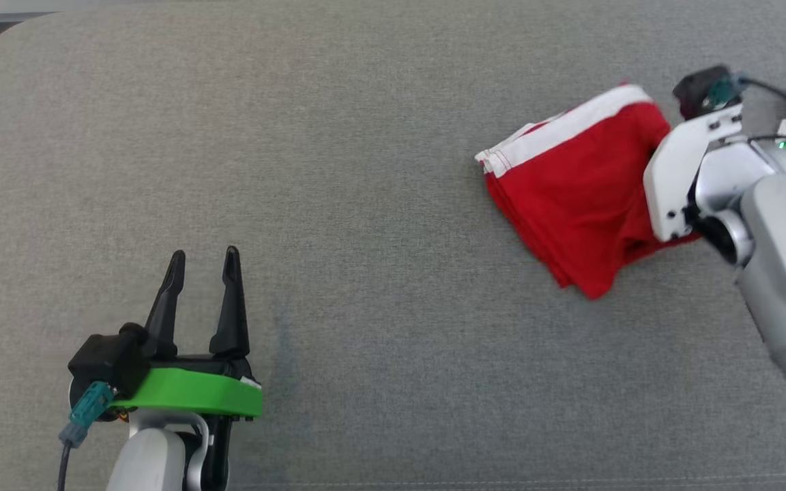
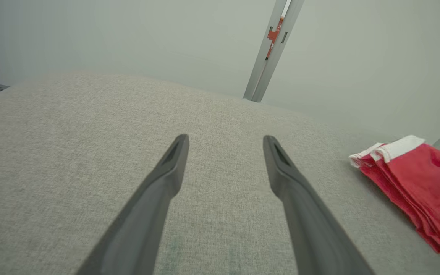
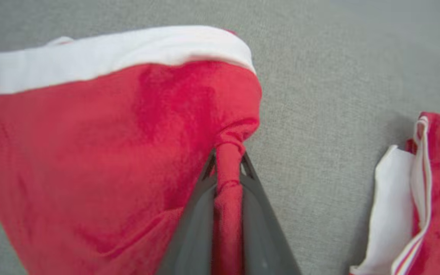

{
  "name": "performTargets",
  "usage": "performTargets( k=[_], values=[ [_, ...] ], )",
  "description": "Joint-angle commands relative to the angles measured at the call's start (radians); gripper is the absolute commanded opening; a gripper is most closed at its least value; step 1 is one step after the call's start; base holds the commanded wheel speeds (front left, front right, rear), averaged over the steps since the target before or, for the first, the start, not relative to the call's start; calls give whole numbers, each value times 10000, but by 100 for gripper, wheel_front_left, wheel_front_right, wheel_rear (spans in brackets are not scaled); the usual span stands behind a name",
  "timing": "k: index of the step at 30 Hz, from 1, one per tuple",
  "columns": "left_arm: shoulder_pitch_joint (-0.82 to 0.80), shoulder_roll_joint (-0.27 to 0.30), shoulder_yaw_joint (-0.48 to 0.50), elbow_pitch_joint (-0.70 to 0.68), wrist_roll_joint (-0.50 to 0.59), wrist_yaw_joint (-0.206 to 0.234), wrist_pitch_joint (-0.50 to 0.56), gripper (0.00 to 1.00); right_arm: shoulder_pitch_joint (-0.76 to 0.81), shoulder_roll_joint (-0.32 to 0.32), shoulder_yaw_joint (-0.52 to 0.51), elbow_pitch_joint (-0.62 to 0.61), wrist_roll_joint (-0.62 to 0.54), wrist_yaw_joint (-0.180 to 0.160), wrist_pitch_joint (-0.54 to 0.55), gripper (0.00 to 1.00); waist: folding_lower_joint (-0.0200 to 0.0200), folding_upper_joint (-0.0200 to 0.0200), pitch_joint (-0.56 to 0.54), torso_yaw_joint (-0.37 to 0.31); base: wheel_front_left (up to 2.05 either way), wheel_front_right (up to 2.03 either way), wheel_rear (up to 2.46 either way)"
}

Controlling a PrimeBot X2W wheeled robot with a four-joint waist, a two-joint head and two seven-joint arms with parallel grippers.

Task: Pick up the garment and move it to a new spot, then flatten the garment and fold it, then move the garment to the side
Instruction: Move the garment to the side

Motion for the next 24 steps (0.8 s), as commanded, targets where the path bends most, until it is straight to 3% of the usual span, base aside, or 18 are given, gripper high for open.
performTargets(
  k=[1, 4, 14, 20, 24],
  values=[
    [-136, 31, 80, -86, 5, -26, -25, 100, -343, -150, 81, -154, 215, -16, -38, 0, 0, -1, 134, -439, 0, 0, 0],
    [-257, 28, 58, -102, 166, -102, -26, 100, -1003, -797, 259, -357, 236, -18, -164, 0, 0, -1, 255, -865, 0, 0, 0],
    [-658, 32, 5, -270, 649, -233, -26, 100, -1947, -2096, 731, -112, 460, -16, -853, 0, 0, -1, 1016, -2091, 0, 0, 0],
    [-947, 154, 128, -416, 1058, -274, -26, 100, -2151, -2987, 718, 98, -7, -16, -1923, 0, 0, -1, 1678, -2420, 0, 0, 0],
    [-1174, 339, 130, -627, 1192, -281, -25, 100, -2313, -3190, 386, 439, -351, -16, -2863, 0, 0, -1, 2262, -2444, 0, 0, 0]
  ],
)
